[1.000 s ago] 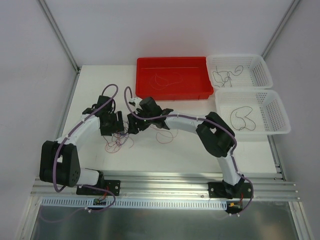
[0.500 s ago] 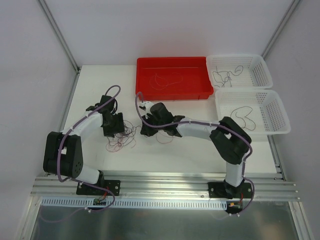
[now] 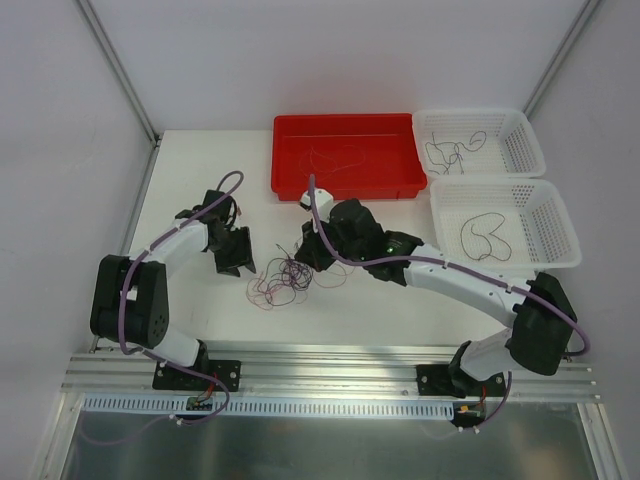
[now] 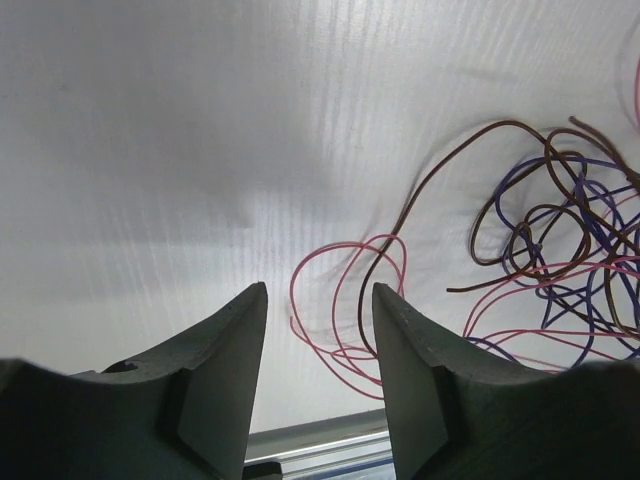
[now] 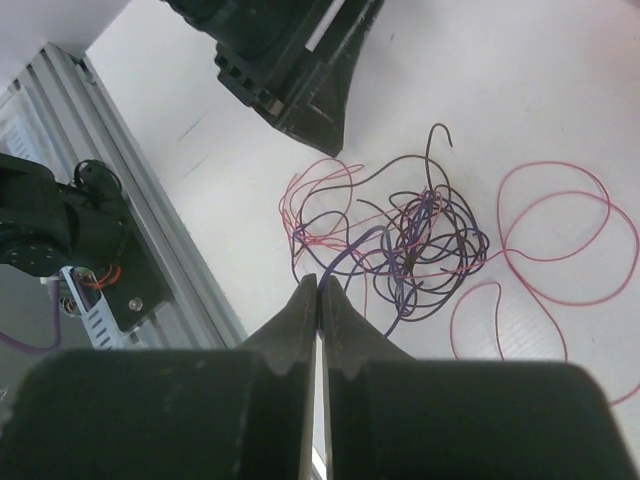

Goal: Untangle the cables

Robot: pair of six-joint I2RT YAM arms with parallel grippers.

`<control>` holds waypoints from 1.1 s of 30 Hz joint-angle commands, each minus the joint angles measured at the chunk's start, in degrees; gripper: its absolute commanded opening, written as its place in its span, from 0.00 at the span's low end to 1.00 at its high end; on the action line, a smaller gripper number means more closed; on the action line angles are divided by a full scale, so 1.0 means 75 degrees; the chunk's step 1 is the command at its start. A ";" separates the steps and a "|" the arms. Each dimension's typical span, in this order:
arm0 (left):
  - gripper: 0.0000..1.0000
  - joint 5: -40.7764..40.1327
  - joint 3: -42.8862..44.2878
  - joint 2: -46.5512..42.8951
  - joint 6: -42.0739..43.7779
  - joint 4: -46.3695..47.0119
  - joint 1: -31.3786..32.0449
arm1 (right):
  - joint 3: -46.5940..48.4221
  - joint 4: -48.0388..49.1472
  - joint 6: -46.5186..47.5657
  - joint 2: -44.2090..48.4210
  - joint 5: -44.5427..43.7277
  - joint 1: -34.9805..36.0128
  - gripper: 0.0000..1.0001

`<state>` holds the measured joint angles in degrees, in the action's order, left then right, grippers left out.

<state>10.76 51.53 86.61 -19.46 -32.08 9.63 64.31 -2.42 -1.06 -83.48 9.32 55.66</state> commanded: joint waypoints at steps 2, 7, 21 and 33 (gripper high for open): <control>0.46 0.0475 0.0184 -0.0227 -0.0030 -0.0071 -0.0065 | 0.0260 -0.0416 0.0106 0.0583 -0.0422 0.0067 0.01; 0.53 0.1363 0.0009 -0.0625 0.0052 0.0151 -0.0053 | 0.0542 -0.0967 0.0493 0.0654 -0.0820 0.0090 0.01; 0.59 -0.0203 -0.1737 -0.2571 -0.2806 0.0585 0.0859 | -0.0301 -0.0452 0.0294 0.0701 -0.1372 0.0091 0.01; 0.16 -0.1259 -0.1234 -0.1247 -0.3429 0.1101 0.1599 | -0.1121 -0.0041 0.0294 0.1029 -0.1734 0.0196 0.01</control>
<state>5.41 39.51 76.42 -44.18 -25.02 21.34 56.86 -5.61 1.13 -79.59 -0.97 56.80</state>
